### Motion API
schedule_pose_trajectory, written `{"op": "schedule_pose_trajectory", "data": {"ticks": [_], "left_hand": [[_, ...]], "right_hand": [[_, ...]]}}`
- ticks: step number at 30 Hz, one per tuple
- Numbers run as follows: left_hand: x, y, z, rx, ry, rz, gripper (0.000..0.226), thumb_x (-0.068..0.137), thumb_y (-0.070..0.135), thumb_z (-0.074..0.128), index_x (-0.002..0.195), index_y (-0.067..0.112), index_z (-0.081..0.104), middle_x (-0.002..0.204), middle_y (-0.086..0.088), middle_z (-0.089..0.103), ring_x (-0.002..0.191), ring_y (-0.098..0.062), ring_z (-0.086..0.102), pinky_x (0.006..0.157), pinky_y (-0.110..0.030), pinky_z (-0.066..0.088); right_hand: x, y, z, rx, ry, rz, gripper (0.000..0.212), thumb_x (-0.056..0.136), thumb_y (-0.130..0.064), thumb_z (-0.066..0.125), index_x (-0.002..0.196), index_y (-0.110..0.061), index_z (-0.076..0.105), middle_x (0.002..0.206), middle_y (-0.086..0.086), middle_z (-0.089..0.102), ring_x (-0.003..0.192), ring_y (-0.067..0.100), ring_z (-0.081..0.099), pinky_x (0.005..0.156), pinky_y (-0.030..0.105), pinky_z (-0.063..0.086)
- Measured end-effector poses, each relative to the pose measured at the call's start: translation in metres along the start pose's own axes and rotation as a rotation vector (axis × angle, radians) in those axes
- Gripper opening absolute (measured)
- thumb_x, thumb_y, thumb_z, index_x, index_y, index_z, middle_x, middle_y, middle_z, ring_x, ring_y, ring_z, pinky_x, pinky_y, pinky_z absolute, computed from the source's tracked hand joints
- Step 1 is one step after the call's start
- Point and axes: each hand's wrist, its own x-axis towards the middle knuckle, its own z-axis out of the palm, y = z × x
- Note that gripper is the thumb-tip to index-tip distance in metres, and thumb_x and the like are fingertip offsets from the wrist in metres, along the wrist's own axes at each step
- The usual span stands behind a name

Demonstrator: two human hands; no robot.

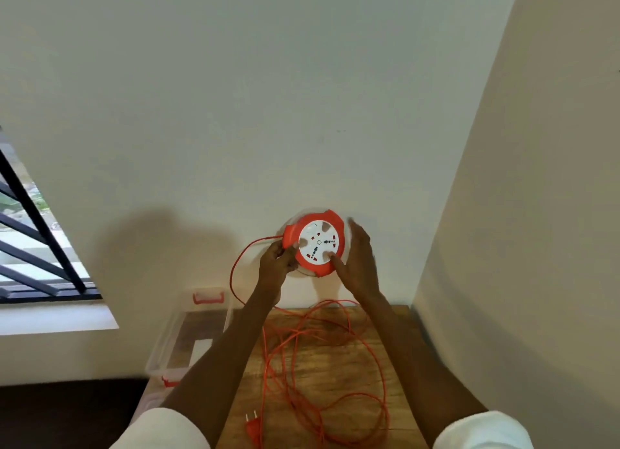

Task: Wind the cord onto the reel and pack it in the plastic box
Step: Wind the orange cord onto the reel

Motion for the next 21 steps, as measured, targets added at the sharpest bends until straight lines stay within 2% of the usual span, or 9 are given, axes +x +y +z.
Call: {"op": "schedule_pose_trajectory", "data": {"ticks": [2,4,7,11,14,16,18,21], "left_hand": [[0.000,-0.006,-0.007,0.105,0.004,-0.027,0.013,0.096,0.030,0.064,0.107,0.023,0.066,0.094,0.001,0.073,0.088,-0.024,0.069,0.070,-0.026,0.059],[0.000,-0.012,-0.013,0.213,-0.020,-0.034,0.017,0.097,0.030,0.062,0.108,0.018,0.067,0.087,0.001,0.070,0.079,-0.020,0.067,0.060,-0.018,0.056],[-0.001,-0.020,-0.019,0.296,-0.034,-0.060,0.027,0.098,0.030,0.060,0.116,0.011,0.065,0.091,0.001,0.070,0.076,-0.012,0.067,0.052,-0.012,0.051],[-0.002,-0.023,-0.021,0.272,-0.017,-0.136,0.022,0.096,0.033,0.063,0.110,0.015,0.063,0.090,0.002,0.070,0.082,-0.020,0.070,0.054,-0.018,0.054],[-0.005,-0.024,-0.016,0.234,-0.048,-0.177,0.026,0.093,0.028,0.068,0.114,0.016,0.058,0.097,0.001,0.068,0.084,-0.019,0.070,0.057,-0.021,0.058],[-0.008,-0.028,-0.014,0.219,-0.067,-0.149,0.026,0.093,0.023,0.068,0.116,0.018,0.056,0.100,0.003,0.067,0.086,-0.015,0.069,0.060,-0.020,0.058],[-0.008,-0.032,-0.013,0.222,-0.049,-0.125,0.024,0.094,0.023,0.068,0.113,0.021,0.055,0.102,0.003,0.066,0.089,-0.017,0.069,0.062,-0.020,0.058],[-0.007,-0.038,-0.012,0.186,-0.006,-0.136,0.029,0.093,0.024,0.069,0.117,0.018,0.054,0.112,-0.004,0.063,0.104,-0.027,0.065,0.071,-0.030,0.060]], "right_hand": [[0.002,0.009,-0.003,-0.423,-0.082,-0.392,0.071,0.082,-0.020,0.074,0.146,-0.024,0.045,0.144,0.016,0.051,0.127,0.032,0.053,0.097,0.048,0.051],[0.001,0.011,-0.004,-0.595,-0.215,-0.547,0.064,0.078,-0.015,0.075,0.138,-0.027,0.056,0.134,0.016,0.059,0.121,0.036,0.057,0.094,0.051,0.051],[-0.003,0.006,-0.005,-0.710,-0.359,-0.612,0.053,0.084,-0.031,0.074,0.134,-0.035,0.058,0.126,0.012,0.062,0.115,0.033,0.060,0.093,0.049,0.047],[-0.012,0.000,0.004,-0.821,-0.462,-0.613,0.061,0.084,-0.037,0.076,0.140,-0.036,0.053,0.117,0.015,0.066,0.107,0.035,0.063,0.087,0.049,0.052],[-0.013,0.002,0.012,-0.896,-0.498,-0.579,0.074,0.072,-0.037,0.086,0.140,-0.034,0.055,0.112,0.019,0.068,0.107,0.040,0.064,0.084,0.049,0.054],[-0.012,0.004,0.014,-0.903,-0.498,-0.556,0.080,0.060,-0.038,0.094,0.133,-0.031,0.062,0.106,0.021,0.070,0.101,0.041,0.067,0.079,0.048,0.056],[-0.010,0.004,0.016,-0.874,-0.489,-0.538,0.081,0.056,-0.039,0.096,0.131,-0.027,0.064,0.109,0.022,0.071,0.099,0.040,0.069,0.080,0.050,0.056],[-0.009,0.000,0.019,-0.777,-0.426,-0.468,0.067,0.076,-0.042,0.082,0.137,-0.028,0.058,0.120,0.019,0.070,0.105,0.038,0.068,0.089,0.048,0.052]]}}
